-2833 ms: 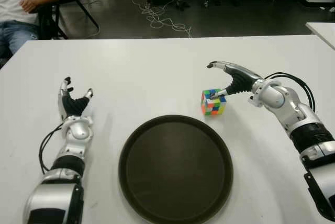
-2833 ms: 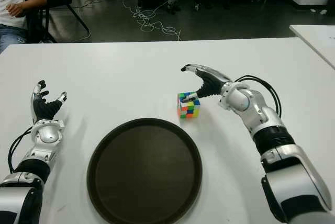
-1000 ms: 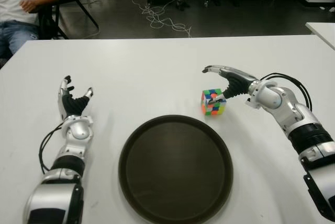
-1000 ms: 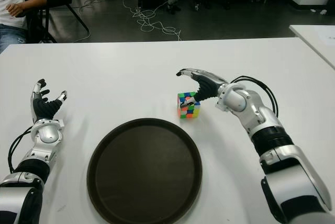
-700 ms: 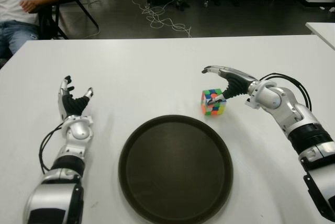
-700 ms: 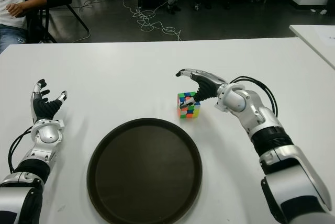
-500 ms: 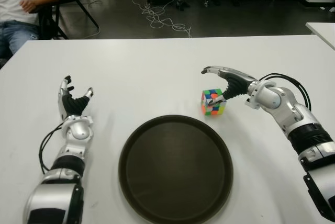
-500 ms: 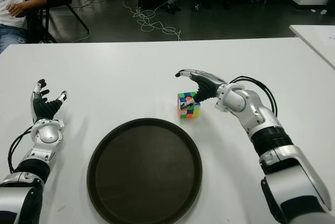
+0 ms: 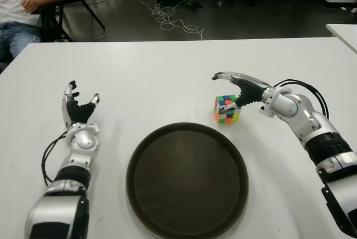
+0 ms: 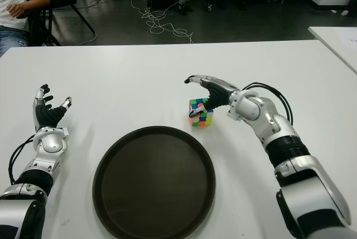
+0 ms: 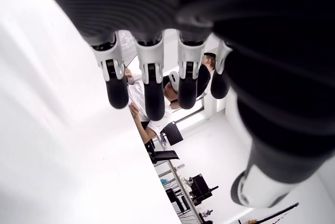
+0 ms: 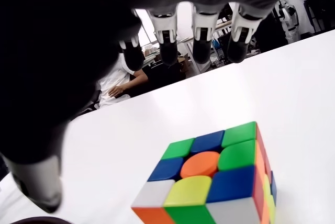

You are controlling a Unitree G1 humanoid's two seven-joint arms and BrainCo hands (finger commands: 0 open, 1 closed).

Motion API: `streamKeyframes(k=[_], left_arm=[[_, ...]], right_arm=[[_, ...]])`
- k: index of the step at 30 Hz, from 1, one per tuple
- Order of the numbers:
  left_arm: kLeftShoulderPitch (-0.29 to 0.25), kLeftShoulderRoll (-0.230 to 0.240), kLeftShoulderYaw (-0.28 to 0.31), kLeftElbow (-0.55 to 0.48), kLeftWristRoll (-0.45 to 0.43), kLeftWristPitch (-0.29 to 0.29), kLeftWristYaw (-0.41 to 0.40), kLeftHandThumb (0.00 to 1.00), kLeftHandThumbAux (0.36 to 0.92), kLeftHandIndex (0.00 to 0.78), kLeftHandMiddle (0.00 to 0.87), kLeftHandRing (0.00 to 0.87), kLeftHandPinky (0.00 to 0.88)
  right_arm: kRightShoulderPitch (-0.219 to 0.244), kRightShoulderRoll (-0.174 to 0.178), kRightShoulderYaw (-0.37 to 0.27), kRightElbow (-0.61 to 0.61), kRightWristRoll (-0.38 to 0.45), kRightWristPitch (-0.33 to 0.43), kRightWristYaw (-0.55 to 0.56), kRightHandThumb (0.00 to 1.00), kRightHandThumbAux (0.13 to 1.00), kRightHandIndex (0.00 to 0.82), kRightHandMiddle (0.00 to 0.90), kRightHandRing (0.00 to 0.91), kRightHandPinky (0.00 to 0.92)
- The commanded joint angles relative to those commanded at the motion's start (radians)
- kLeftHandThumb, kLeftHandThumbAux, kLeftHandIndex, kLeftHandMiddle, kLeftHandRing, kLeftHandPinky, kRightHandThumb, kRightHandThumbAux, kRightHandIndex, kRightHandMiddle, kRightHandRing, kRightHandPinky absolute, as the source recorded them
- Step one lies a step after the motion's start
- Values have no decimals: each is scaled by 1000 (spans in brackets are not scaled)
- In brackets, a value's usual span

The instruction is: Pick up the Rubik's Cube and put it in the plate

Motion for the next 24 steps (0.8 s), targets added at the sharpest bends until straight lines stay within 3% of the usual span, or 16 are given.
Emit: streamKeyframes(k=[12,24], left_arm=[[-3,0,4,5,-4,2,-3,427,752,96,145,156,185],[0,-1,10,1,-14,-11,-15,434,751,101,150,163,195]], right_arm=[[7,-8,21,-29,-29,50,16,0,598,0,0,0,0],[14,-11,32,-32,-45,44,22,0,561,0,0,0,0]])
